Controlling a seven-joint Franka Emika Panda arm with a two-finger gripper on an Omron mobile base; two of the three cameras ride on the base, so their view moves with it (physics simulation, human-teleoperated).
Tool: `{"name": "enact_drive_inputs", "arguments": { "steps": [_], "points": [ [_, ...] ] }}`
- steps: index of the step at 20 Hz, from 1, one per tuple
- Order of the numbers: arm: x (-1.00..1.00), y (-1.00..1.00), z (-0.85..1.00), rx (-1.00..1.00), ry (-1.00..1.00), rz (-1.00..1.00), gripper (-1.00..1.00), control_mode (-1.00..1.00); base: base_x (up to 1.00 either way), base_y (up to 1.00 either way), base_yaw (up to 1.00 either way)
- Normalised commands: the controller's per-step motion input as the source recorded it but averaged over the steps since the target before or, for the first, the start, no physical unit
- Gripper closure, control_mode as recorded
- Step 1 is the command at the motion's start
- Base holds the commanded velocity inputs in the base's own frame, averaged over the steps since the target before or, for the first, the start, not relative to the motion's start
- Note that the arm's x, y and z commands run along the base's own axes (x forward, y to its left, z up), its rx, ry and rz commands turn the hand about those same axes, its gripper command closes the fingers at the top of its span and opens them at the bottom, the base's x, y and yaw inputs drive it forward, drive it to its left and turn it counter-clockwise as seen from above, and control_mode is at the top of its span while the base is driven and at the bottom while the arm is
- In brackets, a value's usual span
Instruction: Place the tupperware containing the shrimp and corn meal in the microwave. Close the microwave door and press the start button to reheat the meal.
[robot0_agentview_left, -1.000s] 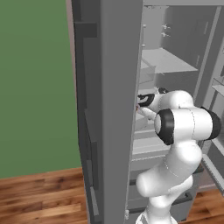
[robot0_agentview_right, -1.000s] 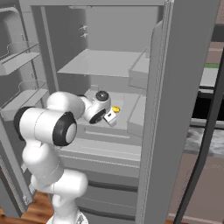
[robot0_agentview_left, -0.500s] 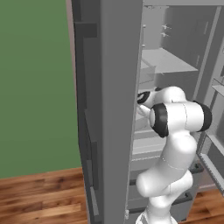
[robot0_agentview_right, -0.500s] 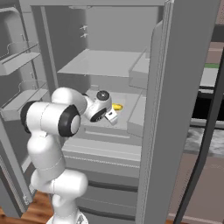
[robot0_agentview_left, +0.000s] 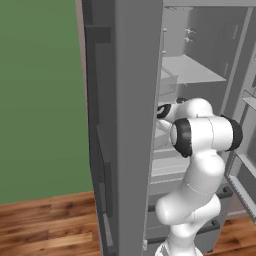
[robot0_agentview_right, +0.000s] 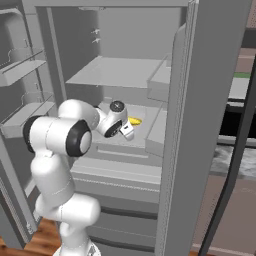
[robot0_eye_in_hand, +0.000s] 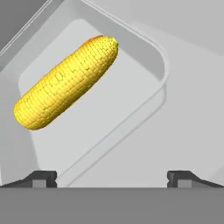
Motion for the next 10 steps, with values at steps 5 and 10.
{"name": "enact_drive_inputs", "arguments": {
  "steps": [5,10],
  "points": [
    [-0.02,-0.04,0.31,0.02,0.0,-0.03,-1.0,-1.0,0.0,0.0,0.0],
    [0.33,-0.09,0.09,0.03,0.05,-0.06,-1.0,-1.0,0.0,0.0,0.0]
  ]
}}
